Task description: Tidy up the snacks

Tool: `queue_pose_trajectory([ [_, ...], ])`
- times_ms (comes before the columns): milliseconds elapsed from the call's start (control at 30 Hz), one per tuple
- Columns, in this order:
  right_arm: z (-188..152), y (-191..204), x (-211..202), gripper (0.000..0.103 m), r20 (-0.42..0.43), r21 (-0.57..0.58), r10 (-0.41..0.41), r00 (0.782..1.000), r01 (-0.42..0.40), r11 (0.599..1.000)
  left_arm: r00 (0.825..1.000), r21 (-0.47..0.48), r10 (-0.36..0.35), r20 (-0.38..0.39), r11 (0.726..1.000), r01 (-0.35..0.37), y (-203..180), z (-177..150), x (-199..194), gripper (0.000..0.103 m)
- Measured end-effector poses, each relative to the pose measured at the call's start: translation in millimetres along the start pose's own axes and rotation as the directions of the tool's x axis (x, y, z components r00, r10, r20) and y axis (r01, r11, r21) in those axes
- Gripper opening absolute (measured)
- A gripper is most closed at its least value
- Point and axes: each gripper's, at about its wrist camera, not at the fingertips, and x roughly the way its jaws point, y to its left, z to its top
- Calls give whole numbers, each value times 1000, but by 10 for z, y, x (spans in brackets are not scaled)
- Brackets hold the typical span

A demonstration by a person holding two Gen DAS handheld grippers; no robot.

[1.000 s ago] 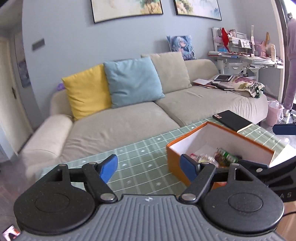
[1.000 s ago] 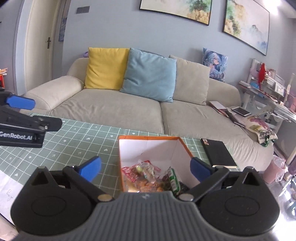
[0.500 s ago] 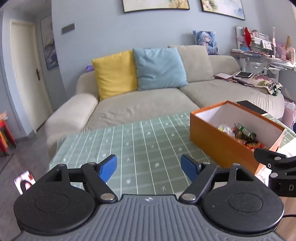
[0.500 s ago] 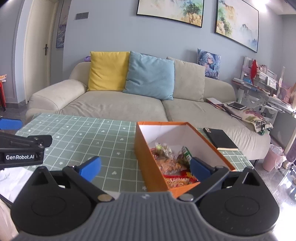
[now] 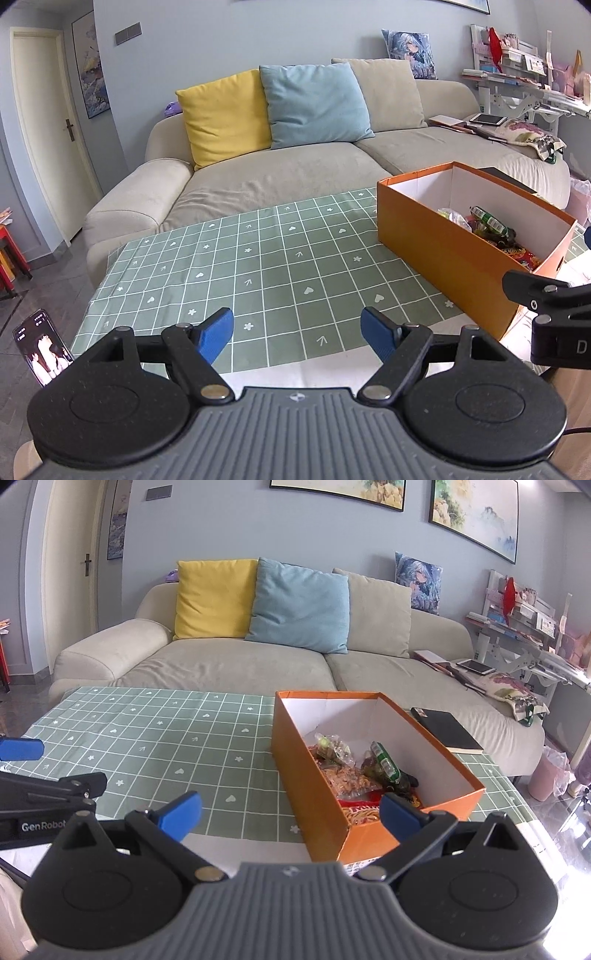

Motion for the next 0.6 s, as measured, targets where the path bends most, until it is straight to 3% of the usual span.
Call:
queue_pose_trajectory([
  [600, -29, 13, 28, 99, -17, -12, 11, 1000, -11, 1000, 1000, -2, 3, -7, 1000, -3, 31, 12, -12, 92],
])
